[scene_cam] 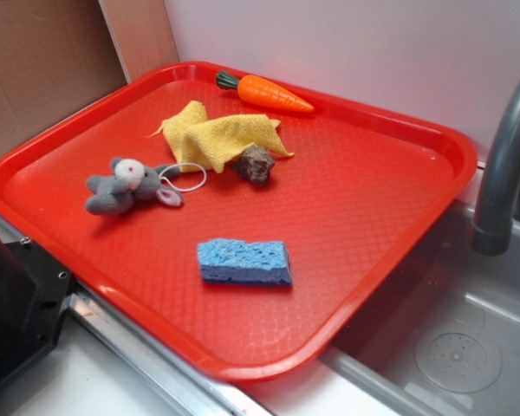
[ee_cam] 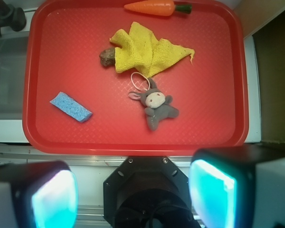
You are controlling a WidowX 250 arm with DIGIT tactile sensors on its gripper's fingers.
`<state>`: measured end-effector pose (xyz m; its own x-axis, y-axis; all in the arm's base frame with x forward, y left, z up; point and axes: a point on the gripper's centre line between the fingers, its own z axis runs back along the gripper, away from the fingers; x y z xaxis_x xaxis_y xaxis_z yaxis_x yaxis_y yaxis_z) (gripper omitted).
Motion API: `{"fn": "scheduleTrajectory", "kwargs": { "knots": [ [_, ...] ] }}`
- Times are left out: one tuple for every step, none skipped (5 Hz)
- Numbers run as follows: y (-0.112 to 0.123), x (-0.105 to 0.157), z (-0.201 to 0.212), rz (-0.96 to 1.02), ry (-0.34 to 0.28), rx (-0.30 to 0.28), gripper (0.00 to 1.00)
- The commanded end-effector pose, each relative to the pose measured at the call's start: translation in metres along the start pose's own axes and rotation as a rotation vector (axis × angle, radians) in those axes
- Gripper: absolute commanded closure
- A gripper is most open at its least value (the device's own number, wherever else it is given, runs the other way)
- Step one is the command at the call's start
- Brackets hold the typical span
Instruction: Grab the blue sponge.
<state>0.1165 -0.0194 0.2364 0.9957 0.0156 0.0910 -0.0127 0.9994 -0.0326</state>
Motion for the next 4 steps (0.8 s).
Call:
{"fn": "scheduleTrajectory", "kwargs": {
  "knots": [
    [0.0, 0.0, 0.0, 0.0, 0.0, 0.0, 0.0],
    [-0.011, 0.003, -0.004, -0.159, -0.05, 0.003, 0.0],
    [-0.024, 0.012, -0.012, -0.323, -0.08, 0.003, 0.0],
    [-0.04, 0.027, -0.025, -0.517, -0.11, -0.033, 0.0]
  ]
}}
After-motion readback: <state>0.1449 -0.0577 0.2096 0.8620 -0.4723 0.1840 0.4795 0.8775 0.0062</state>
